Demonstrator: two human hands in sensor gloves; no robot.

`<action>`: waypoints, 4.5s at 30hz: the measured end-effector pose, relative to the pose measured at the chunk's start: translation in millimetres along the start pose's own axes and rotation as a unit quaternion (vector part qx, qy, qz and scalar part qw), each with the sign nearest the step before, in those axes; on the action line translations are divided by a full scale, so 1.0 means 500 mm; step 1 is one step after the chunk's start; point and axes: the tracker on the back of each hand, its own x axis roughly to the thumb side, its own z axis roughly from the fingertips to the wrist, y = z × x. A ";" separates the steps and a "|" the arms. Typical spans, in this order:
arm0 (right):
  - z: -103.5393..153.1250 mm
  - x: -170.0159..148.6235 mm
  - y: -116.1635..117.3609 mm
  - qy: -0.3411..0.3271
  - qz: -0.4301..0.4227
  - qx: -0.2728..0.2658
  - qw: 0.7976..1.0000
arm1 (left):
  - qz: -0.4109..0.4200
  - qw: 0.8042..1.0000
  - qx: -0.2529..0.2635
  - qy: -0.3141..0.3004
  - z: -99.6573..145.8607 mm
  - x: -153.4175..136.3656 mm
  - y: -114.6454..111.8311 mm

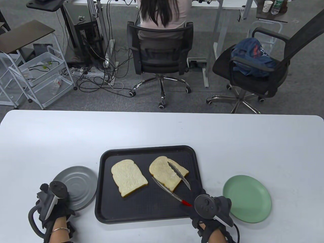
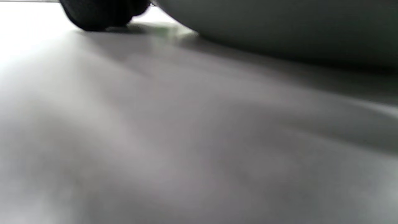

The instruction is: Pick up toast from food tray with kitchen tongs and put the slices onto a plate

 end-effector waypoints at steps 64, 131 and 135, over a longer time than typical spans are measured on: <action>-0.028 -0.108 -0.024 0.139 -0.284 0.072 0.946 | 0.416 0.893 0.020 -0.172 0.043 -0.004 0.024; -0.100 0.029 -0.050 0.102 -0.404 0.250 0.874 | 0.450 0.864 -0.038 -0.224 0.052 0.022 0.011; -0.126 0.107 -0.031 0.073 -0.401 0.270 0.873 | 0.455 0.859 -0.044 -0.231 0.054 0.026 0.012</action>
